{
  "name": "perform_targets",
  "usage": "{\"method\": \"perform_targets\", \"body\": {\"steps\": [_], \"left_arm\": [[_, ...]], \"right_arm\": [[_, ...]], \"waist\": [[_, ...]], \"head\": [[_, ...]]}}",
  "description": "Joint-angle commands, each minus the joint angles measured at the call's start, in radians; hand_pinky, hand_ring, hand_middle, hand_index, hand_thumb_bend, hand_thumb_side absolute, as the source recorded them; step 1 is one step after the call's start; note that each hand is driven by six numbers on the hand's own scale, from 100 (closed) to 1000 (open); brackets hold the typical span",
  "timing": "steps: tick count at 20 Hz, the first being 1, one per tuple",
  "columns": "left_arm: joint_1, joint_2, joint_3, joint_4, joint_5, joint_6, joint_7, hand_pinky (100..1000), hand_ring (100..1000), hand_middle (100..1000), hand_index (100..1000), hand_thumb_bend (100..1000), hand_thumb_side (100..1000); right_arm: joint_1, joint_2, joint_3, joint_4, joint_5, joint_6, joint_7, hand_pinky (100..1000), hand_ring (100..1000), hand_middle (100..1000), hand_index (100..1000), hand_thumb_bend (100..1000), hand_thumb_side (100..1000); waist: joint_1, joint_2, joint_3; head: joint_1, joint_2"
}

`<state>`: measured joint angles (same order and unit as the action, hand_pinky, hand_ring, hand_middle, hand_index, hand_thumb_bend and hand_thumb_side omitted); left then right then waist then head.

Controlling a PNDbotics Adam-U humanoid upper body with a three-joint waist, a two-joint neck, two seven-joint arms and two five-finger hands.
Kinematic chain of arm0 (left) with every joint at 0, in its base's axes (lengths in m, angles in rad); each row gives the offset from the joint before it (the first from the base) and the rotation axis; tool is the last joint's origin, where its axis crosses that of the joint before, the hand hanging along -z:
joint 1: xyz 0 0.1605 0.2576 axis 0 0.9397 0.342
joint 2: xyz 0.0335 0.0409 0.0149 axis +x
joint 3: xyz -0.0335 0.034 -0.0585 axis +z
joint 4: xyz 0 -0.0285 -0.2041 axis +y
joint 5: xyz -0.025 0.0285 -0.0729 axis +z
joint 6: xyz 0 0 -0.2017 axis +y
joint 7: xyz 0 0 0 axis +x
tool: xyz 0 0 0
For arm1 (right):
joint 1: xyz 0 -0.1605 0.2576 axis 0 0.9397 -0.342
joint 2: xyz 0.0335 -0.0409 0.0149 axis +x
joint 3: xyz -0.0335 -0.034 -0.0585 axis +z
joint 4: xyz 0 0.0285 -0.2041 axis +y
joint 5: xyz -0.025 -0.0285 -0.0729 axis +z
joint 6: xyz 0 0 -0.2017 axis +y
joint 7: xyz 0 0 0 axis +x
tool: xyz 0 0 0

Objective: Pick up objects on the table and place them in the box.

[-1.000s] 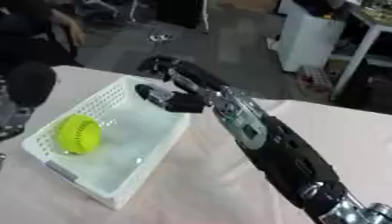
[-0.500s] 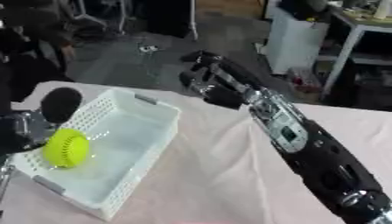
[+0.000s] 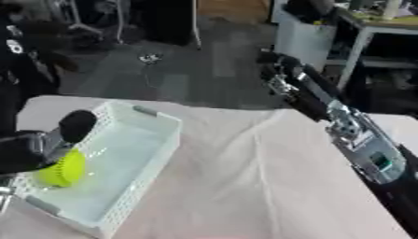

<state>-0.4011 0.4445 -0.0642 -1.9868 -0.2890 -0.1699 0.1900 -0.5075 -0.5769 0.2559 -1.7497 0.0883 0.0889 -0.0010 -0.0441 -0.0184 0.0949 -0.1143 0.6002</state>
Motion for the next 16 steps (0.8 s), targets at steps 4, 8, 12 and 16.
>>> {"method": "perform_targets", "body": {"steps": [4, 8, 12, 16], "left_arm": [[0.043, 0.068, 0.005, -0.013, -0.028, 0.0, -0.016, 604, 550, 749, 716, 572, 649], [0.08, 0.084, -0.033, -0.013, -0.001, -0.028, -0.071, 582, 527, 707, 711, 573, 649], [0.09, 0.093, -0.059, -0.013, 0.04, -0.081, -0.147, 449, 362, 561, 657, 572, 638], [0.089, 0.096, -0.095, -0.013, 0.09, -0.166, -0.243, 287, 207, 441, 544, 590, 541]], "right_arm": [[0.145, -0.017, -0.081, -0.232, 0.018, 0.021, -0.061, 586, 775, 878, 967, 232, 944], [0.174, 0.024, -0.096, -0.249, 0.12, -0.07, 0.059, 677, 820, 912, 981, 237, 932], [0.168, 0.054, -0.115, -0.25, 0.2, -0.171, 0.153, 709, 833, 905, 967, 231, 923], [0.153, 0.073, -0.126, -0.25, 0.254, -0.252, 0.162, 726, 827, 880, 924, 140, 873]], "waist": [[0.018, -0.026, -0.052], [0.029, -0.039, -0.087], [0.035, -0.046, -0.099], [0.036, -0.046, -0.102]], "head": [[0.059, 0.017], [0.071, 0.029], [0.058, 0.035], [0.056, 0.043]]}}
